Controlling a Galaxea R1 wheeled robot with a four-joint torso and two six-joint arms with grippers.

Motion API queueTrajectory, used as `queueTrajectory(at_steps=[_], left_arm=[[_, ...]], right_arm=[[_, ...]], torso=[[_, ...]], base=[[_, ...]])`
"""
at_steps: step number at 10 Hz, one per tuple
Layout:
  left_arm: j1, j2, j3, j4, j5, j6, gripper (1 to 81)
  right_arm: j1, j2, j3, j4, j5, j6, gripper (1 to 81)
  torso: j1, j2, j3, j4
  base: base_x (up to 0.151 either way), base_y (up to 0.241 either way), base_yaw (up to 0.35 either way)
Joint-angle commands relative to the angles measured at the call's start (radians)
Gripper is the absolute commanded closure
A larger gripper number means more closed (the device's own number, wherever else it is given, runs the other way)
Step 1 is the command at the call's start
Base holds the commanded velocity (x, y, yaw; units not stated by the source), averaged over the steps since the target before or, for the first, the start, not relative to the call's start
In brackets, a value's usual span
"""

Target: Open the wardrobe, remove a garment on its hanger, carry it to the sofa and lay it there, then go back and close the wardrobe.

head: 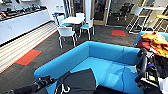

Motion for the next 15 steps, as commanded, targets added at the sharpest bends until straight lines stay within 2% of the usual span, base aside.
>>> queueTrajectory(at_steps=[1,2,5,6,8,10,12,15], left_arm=[[-0.076,-0.042,-0.009,0.006,0.016,0.008,1.0],[-0.018,-0.044,-0.009,0.015,0.003,0.014,1.0],[0.25,-0.005,-0.009,0.199,-0.101,0.017,1.0],[0.319,-0.01,-0.009,0.25,-0.167,0.015,1.0],[0.457,-0.034,-0.003,0.395,-0.248,0.015,1.0],[0.638,-0.034,-0.02,0.518,-0.404,0.005,1.0],[0.752,0.057,-0.112,0.58,-0.431,0.008,1.0],[0.844,0.235,-0.302,0.585,-0.432,0.005,1.0]], right_arm=[[-0.012,0.021,0.015,-0.021,-0.07,-0.009,1.0],[-0.012,0.021,0.015,-0.021,-0.07,-0.009,1.0],[-0.011,0.02,0.009,-0.016,-0.059,-0.008,1.0],[-0.009,0.02,0.007,-0.013,-0.059,-0.008,1.0],[-0.006,0.017,0.006,-0.013,-0.059,-0.006,1.0],[0.012,0.013,0.003,-0.012,-0.061,-0.005,1.0],[0.034,0.017,0.003,-0.013,-0.064,-0.006,1.0],[0.029,0.007,-0.002,-0.01,-0.062,-0.005,1.0]], torso=[[0.0,0.0,0.0,0.0],[0.0,0.0,0.0,0.0],[0.0,0.0,0.0,0.0],[0.0,0.0,0.0,0.0],[0.0,0.0,0.0,0.0],[0.0,0.0,0.0,0.0],[-0.001,-0.001,0.001,0.0],[-0.001,-0.001,0.001,0.0]], base=[[0.0,0.0,0.0],[0.0,0.0,0.0],[0.0,0.0,0.0],[0.0,0.0,0.0],[0.0,0.0,0.0],[0.0,0.0,0.0],[0.0,0.0,0.0],[0.0,0.0,0.0]])
